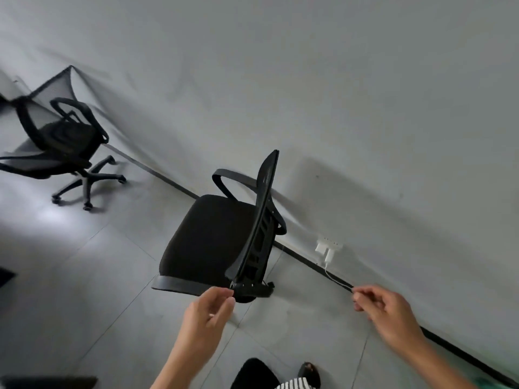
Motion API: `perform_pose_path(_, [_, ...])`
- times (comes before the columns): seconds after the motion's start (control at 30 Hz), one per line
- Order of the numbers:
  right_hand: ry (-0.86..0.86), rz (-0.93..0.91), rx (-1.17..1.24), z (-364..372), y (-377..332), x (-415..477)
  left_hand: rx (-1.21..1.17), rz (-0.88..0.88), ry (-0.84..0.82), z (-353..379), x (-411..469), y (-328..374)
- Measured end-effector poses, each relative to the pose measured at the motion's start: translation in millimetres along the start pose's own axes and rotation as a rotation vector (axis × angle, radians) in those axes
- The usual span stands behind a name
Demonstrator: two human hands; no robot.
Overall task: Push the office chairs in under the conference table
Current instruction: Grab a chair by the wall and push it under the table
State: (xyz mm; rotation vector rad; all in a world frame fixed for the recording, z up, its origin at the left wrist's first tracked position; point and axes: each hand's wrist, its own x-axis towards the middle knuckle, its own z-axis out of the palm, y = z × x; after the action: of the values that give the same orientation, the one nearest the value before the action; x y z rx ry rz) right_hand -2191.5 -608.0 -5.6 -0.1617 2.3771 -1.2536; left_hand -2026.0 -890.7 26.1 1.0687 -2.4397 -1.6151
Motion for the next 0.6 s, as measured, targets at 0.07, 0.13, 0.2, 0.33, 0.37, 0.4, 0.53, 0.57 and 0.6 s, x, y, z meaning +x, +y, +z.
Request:
perform_pose_path(0.07, [-0.035, -0.037, -0.031, 5, -20, 37, 0.011, -0.010, 0.045, 5, 28, 9])
perform_pose_path(0.13, [-0.065, -0.081, -0.082, 13, -38, 72, -0.002, -0.015, 0.077, 10, 62, 13])
perform_pose_path(0.2, [-0.079, -0.122, -0.117, 24, -60, 102, 0.018, -0.018, 0.064, 16, 95, 16])
perform_pose_path(0.33, [-0.121, -0.251, -0.215, 45, -115, 158, 0.039, -0.046, -0.013, 32, 150, 27])
perform_pose_path(0.37, [-0.126, -0.299, -0.271, 51, -126, 172, 0.041, -0.046, -0.030, 36, 161, 28])
perform_pose_path(0.4, [-0.128, -0.356, -0.339, 58, -136, 186, 0.048, -0.049, -0.051, 41, 169, 28])
perform_pose_path(0.53, [-0.091, -0.620, -0.571, 84, -161, 236, 0.154, -0.100, -0.061, 60, 182, 15])
perform_pose_path(0.57, [-0.079, -0.695, -0.608, 90, -166, 248, 0.183, -0.117, -0.044, 63, 183, 10])
perform_pose_path(0.6, [-0.082, -0.764, -0.637, 96, -169, 262, 0.217, -0.135, -0.030, 65, 185, 5])
